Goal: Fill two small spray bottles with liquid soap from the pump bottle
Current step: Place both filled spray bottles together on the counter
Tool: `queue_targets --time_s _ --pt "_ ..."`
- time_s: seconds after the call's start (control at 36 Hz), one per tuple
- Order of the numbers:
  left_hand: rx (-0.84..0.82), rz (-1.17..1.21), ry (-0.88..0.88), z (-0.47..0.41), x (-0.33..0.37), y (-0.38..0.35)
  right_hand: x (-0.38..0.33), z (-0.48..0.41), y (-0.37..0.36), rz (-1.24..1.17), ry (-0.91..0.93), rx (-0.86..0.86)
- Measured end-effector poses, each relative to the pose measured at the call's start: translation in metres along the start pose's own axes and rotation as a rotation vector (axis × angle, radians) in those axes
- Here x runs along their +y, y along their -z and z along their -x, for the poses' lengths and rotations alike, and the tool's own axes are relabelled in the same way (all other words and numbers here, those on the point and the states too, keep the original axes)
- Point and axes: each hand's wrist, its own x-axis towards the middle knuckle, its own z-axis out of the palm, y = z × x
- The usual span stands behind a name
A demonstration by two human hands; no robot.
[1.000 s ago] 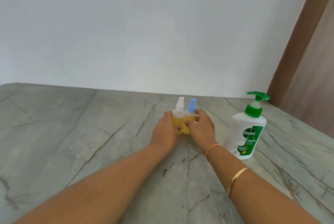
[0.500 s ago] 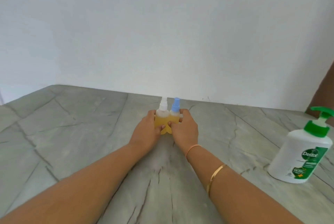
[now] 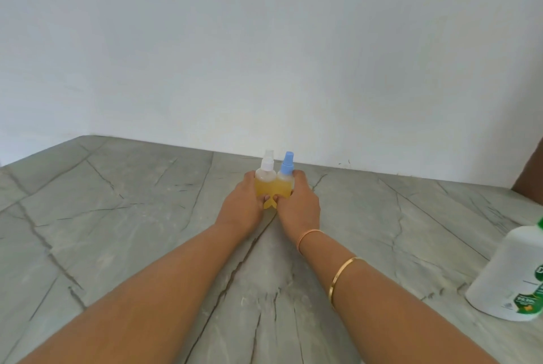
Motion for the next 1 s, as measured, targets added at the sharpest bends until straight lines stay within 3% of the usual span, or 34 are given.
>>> queue_targets --time_s 0.58,0.78,1.0 --pt "-0.044 -0.002 0.050 -0.035 -0.011 -0.013 0.003 -0.037 -0.018 -0.092 -0.078 -0.018" --pt "-0.100 -0.032 0.111 -0.022 -0.005 -0.008 0.000 -0.021 -0.004 -0.192 -0.194 -0.060" --pt "-0.054 0.002 0.037 0.022 0.021 -0.008 -0.002 0.013 0.029 -0.132 -0.130 -0.141"
